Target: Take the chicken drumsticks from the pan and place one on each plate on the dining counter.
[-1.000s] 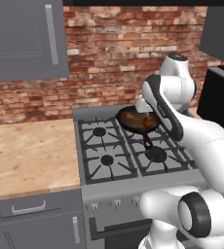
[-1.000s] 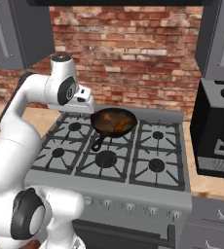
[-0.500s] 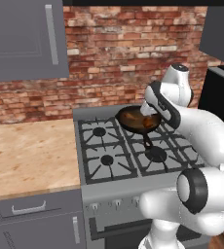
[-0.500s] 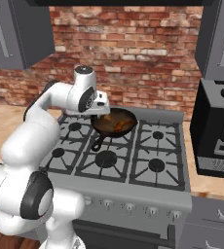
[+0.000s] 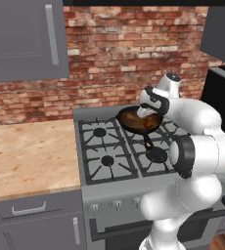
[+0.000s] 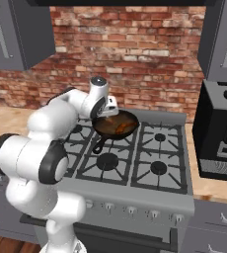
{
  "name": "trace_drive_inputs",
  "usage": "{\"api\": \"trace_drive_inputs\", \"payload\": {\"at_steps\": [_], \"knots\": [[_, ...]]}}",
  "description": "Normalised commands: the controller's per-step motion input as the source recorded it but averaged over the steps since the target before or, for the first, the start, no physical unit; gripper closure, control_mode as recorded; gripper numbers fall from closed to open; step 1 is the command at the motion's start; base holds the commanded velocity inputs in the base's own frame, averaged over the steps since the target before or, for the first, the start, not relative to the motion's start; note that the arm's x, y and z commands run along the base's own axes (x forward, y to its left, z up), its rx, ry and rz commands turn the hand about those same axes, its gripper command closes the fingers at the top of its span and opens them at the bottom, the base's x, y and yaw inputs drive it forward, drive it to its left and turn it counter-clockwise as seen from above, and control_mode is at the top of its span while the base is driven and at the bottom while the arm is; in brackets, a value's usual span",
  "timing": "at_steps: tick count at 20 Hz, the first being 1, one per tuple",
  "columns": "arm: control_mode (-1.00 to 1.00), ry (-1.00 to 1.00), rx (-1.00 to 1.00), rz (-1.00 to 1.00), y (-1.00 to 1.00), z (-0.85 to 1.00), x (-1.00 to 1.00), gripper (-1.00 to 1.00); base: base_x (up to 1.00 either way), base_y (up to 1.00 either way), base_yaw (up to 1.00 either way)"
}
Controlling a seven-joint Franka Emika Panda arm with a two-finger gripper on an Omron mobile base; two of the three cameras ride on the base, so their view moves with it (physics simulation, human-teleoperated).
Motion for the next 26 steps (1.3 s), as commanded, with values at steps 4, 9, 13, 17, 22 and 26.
{"api": "trace_drive_inputs", "payload": {"at_steps": [4,9,13,17,22,26], "knots": [[-1.0,0.02,0.0,0.01,0.0,-0.3,1.0,-1.0,0.0,0.0,0.0],[-1.0,0.05,-0.06,0.0,0.08,-0.41,0.85,-1.0,0.0,0.0,0.0],[-1.0,0.01,-0.08,0.03,0.04,-0.4,0.67,-1.0,0.0,0.0,0.0],[-1.0,0.0,-0.09,0.07,0.06,-0.38,0.48,-1.0,0.0,0.0,0.0],[-1.0,0.04,-0.05,0.09,0.01,-0.49,0.48,-1.0,0.0,0.0,0.0],[-1.0,0.01,0.0,0.1,0.0,-0.41,0.63,-1.0,0.0,0.0,0.0]]}}
